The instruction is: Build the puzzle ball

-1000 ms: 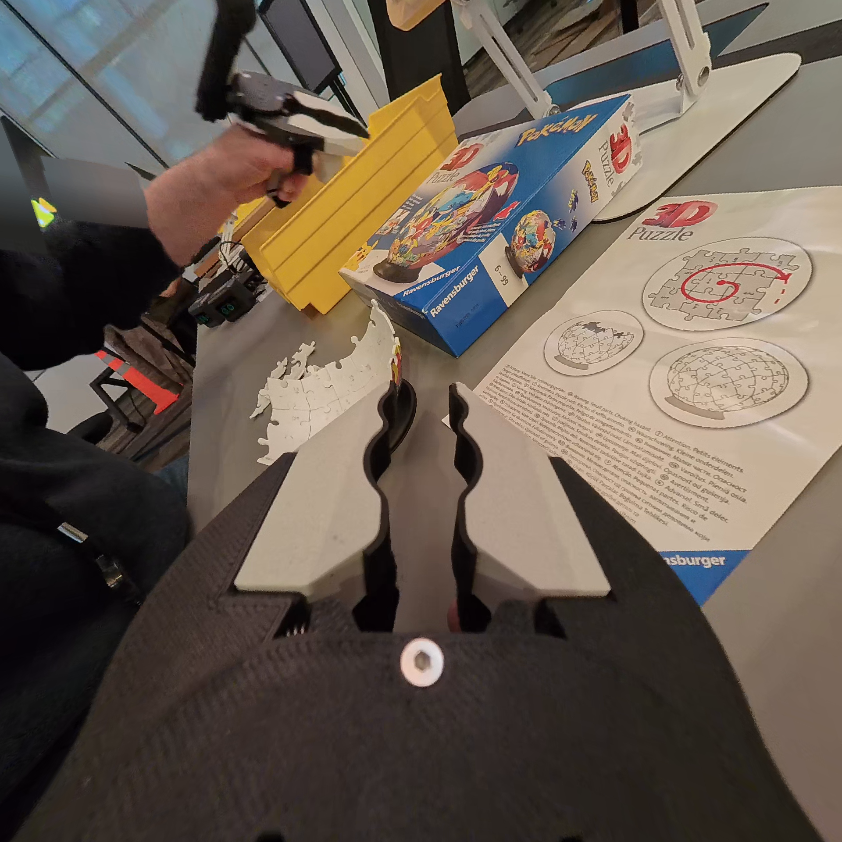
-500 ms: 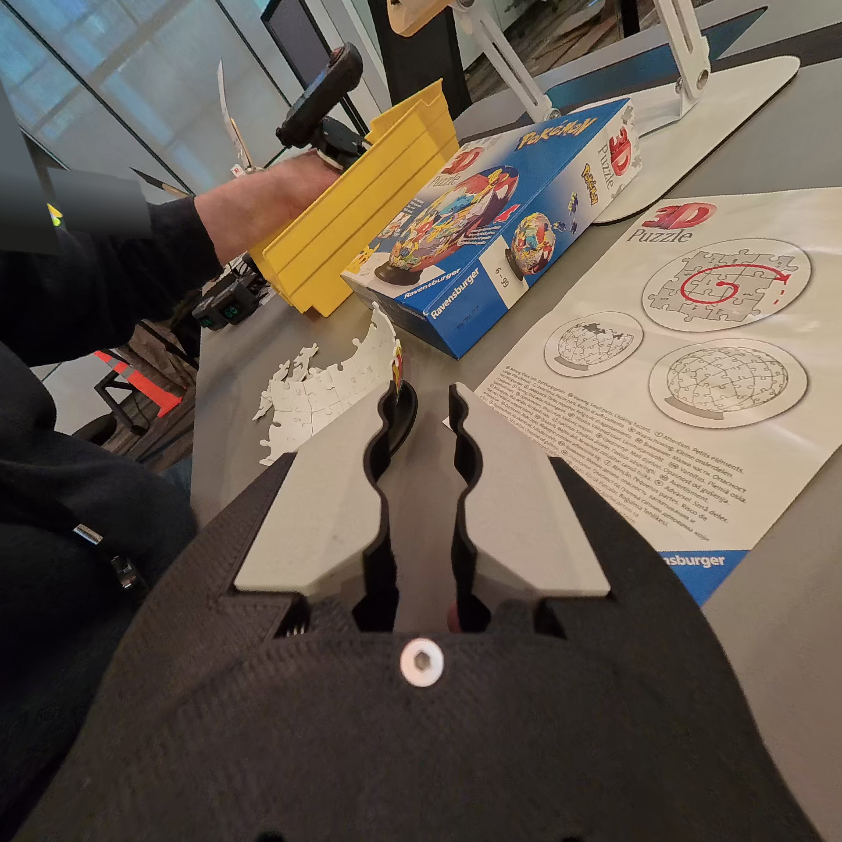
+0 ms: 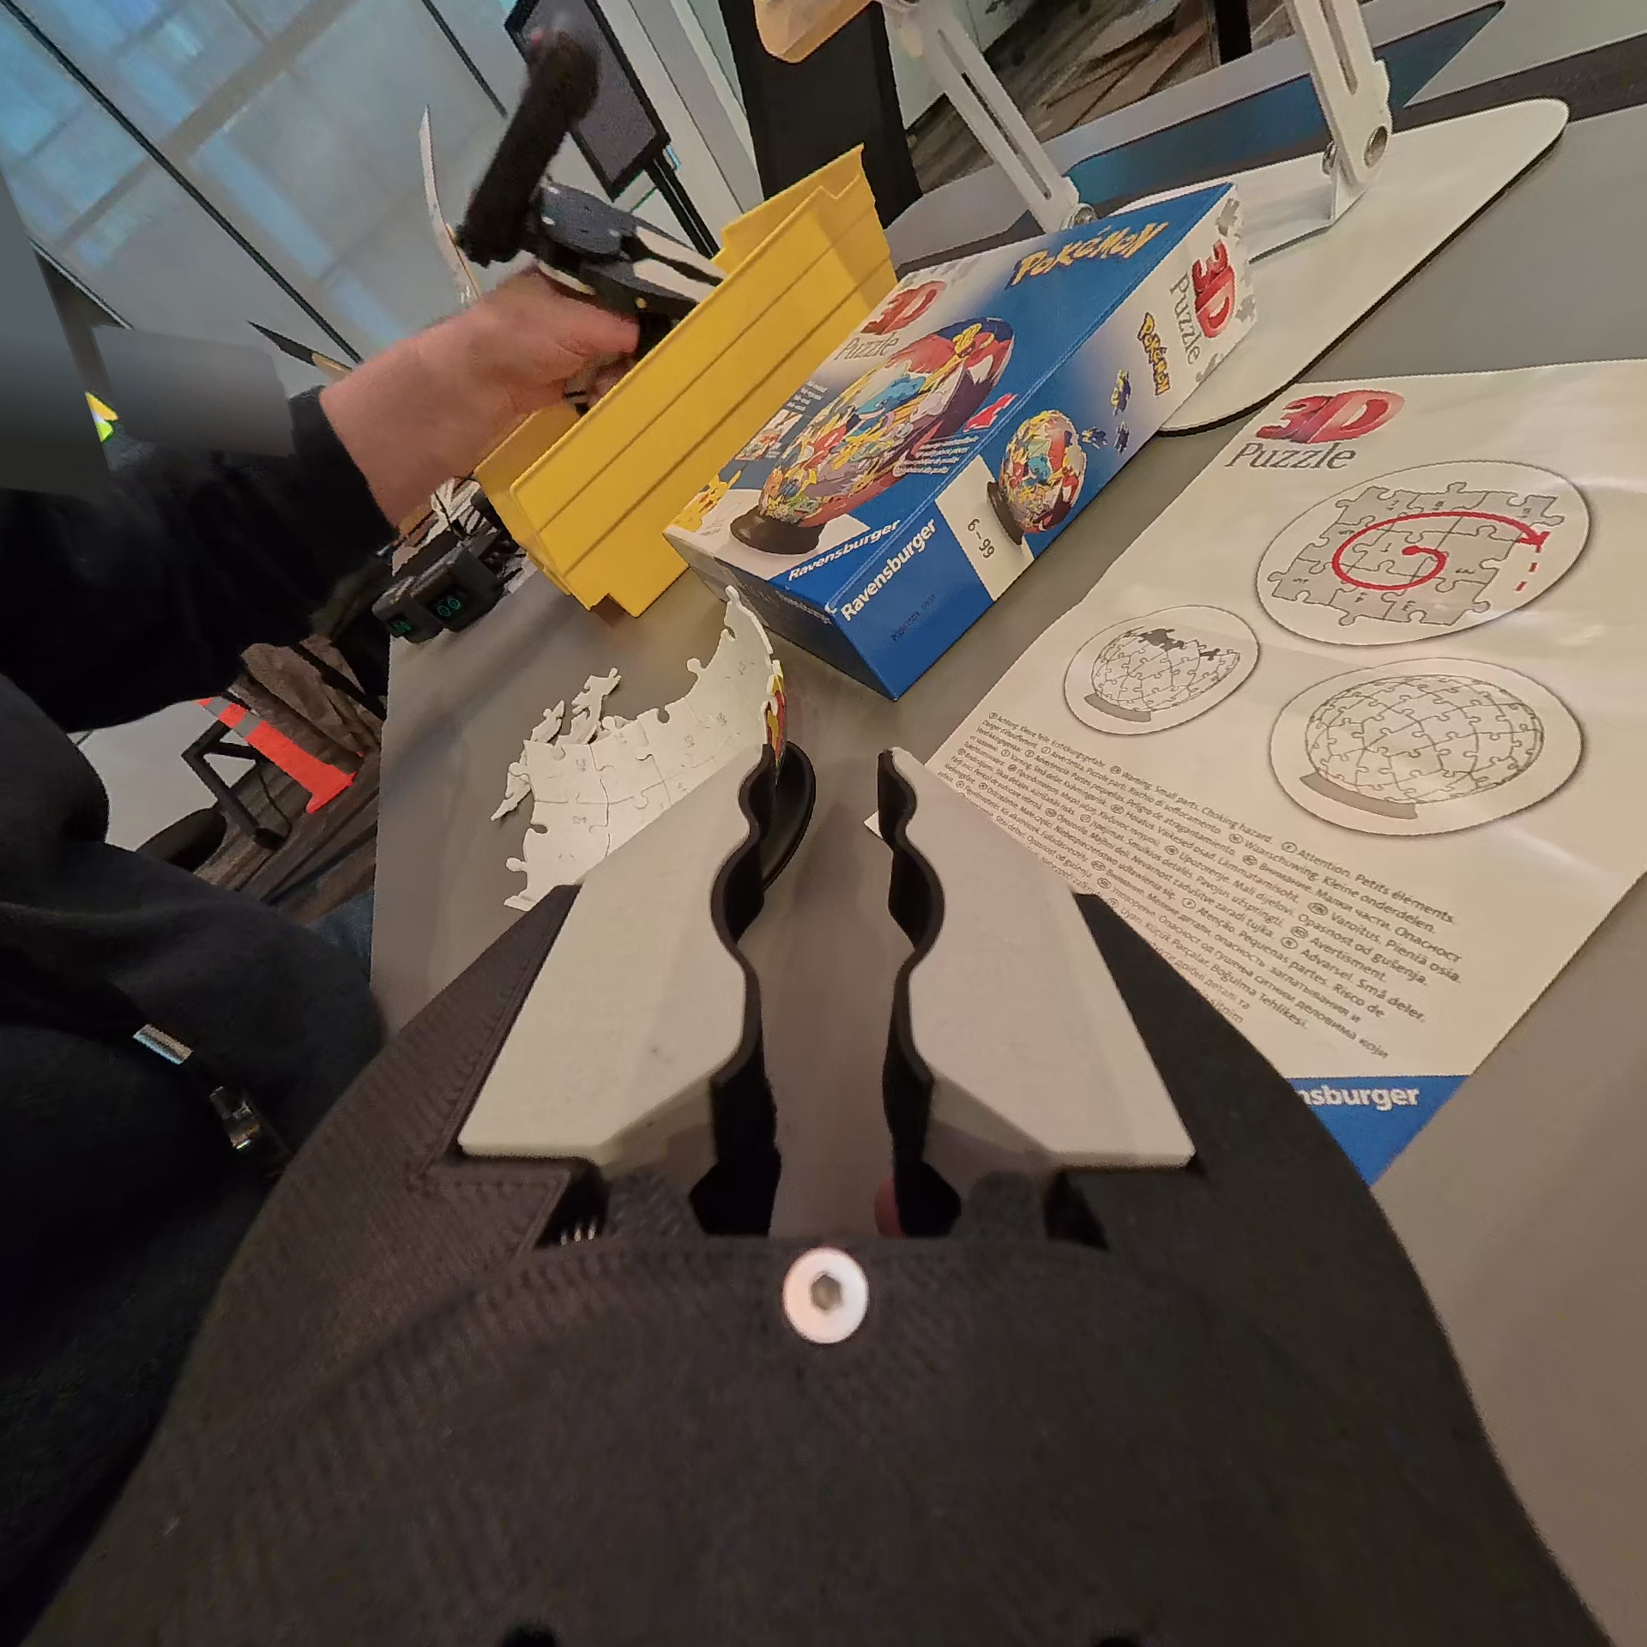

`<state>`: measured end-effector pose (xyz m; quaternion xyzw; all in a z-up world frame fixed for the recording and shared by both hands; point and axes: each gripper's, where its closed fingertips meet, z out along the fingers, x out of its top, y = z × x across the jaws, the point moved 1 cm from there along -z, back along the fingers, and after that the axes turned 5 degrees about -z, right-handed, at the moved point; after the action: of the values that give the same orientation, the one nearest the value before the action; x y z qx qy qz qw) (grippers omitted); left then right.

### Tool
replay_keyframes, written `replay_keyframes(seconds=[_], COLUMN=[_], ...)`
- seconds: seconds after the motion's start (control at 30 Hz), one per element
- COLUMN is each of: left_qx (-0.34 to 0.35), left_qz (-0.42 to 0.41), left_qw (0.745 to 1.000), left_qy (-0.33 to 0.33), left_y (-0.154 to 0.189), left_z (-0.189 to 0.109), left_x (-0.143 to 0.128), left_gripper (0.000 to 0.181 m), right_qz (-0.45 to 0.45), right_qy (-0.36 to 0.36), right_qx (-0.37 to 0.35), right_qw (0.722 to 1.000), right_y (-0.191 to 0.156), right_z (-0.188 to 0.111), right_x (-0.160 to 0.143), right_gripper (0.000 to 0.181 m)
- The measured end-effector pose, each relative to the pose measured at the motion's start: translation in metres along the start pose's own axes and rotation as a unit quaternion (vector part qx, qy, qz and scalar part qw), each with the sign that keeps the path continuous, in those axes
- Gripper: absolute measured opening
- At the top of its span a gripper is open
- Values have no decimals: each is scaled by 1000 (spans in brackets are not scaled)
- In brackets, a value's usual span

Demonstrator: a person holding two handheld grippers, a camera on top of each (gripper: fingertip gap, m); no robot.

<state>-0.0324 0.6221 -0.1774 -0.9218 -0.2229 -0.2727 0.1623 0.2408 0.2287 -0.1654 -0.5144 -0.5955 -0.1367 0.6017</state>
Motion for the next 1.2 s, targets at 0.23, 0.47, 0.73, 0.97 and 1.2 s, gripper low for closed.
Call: replay_keyframes(seconds=[0.23,0.47,0.73,0.97,1.2], left_qx=[-57,-202,-212,-209,-41], left_qz=[50,143,160,159,123], left_qw=[994,964,964,965,983], left_qy=[78,97,-8,-5,130], left_y=[64,216,274,268,144], left_z=[-85,-159,-114,-119,-159], left_x=[15,-31,-126,-122,-8], left_gripper=[11,11,11,29,31], right_qz=[0,-2,-5,-4,-4], right_qy=[-3,-3,-3,-3,-2], right_qx=[-1,-1,-2,-2,0], right_qw=[1000,1000,1000,1000,1000], right_y=[0,0,-1,0,-1], right_z=[1,1,1,1,1], right_x=[-1,-1,-1,-1,-1], right_gripper=[21,21,21,21,21])
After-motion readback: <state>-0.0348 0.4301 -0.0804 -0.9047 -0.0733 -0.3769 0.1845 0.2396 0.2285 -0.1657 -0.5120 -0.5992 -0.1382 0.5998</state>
